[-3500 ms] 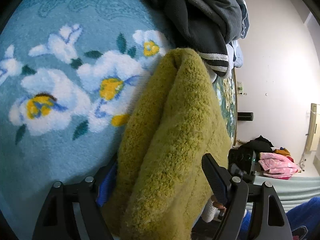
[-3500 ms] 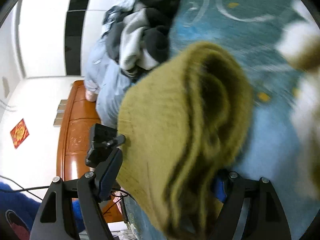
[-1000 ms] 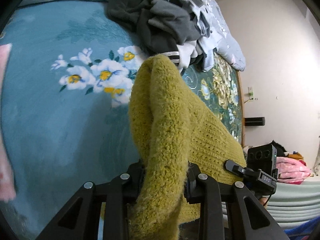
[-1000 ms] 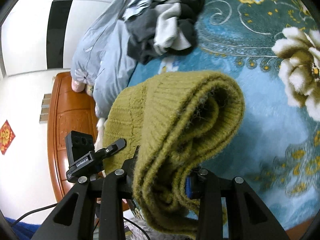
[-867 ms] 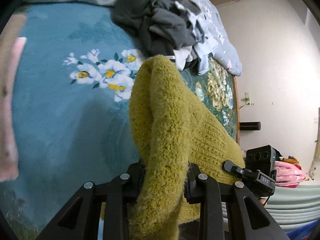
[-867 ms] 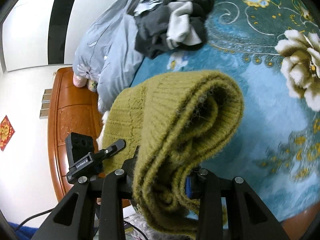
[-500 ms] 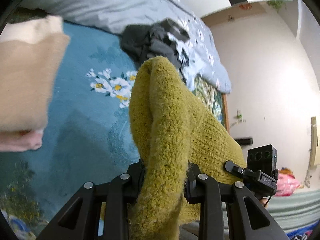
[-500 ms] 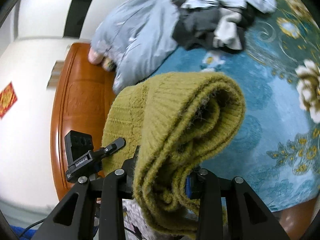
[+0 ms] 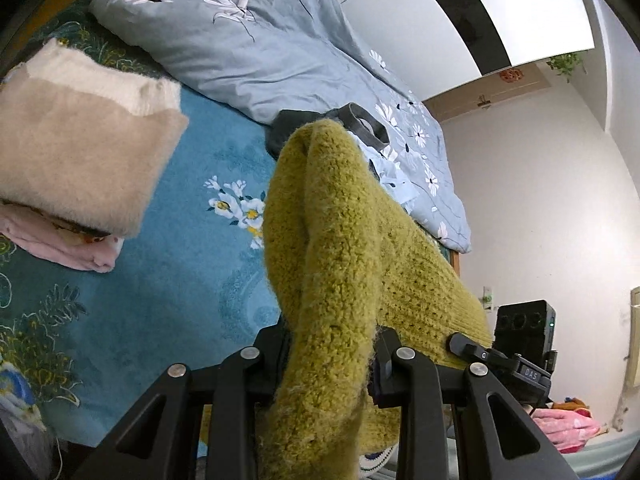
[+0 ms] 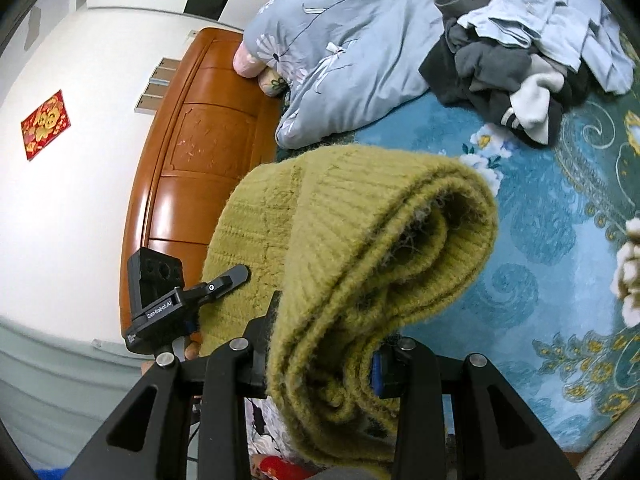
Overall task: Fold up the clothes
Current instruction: 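Lift the folded sweater off the blanket with both grippers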
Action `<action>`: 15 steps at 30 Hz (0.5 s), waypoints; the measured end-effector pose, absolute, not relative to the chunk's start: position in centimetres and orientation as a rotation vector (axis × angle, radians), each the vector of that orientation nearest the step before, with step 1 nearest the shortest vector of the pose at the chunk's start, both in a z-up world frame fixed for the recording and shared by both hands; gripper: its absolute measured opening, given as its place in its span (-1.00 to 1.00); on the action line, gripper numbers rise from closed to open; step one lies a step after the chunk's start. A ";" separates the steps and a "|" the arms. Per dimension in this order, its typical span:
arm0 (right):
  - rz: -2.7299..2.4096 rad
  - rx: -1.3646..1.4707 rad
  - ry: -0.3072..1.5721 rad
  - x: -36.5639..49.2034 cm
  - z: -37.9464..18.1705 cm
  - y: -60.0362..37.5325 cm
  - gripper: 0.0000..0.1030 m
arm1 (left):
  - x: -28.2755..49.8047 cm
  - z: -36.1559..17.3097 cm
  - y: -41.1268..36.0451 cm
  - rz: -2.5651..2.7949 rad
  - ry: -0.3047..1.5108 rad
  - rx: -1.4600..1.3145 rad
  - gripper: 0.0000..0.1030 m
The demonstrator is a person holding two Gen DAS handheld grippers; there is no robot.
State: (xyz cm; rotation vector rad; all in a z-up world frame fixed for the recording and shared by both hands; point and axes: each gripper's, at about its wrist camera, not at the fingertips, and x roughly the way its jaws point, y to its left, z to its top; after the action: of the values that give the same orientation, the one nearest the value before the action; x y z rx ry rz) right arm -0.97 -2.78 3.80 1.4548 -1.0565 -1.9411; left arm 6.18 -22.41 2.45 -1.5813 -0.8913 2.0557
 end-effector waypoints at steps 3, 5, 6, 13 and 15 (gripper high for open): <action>-1.942 1.457 -1.025 -1.4 4.3 -2.4 -0.31 | 6.3 2.7 -21.9 2.066 -0.889 -1.572 -0.40; -1.949 1.456 -1.009 -1.7 4.6 -2.0 -0.31 | 6.6 3.0 -21.9 2.069 -0.885 -1.562 -0.40; -1.955 1.453 -1.003 -1.7 4.8 -1.8 -0.31 | 6.5 3.0 -21.8 2.071 -0.879 -1.554 -0.40; -1.985 1.479 -1.007 -2.0 5.0 -2.2 -0.31 | 5.9 2.5 -22.5 2.044 -0.883 -1.517 -0.40; -2.002 1.488 -1.001 -2.3 5.2 -3.0 -0.31 | 5.6 2.2 -23.3 2.026 -0.884 -1.509 -0.40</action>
State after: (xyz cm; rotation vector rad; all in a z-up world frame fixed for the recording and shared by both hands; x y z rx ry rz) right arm -2.27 -2.99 5.20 1.4882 -1.0008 -2.0016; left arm 5.64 -23.30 2.21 -1.5087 -0.8838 2.0257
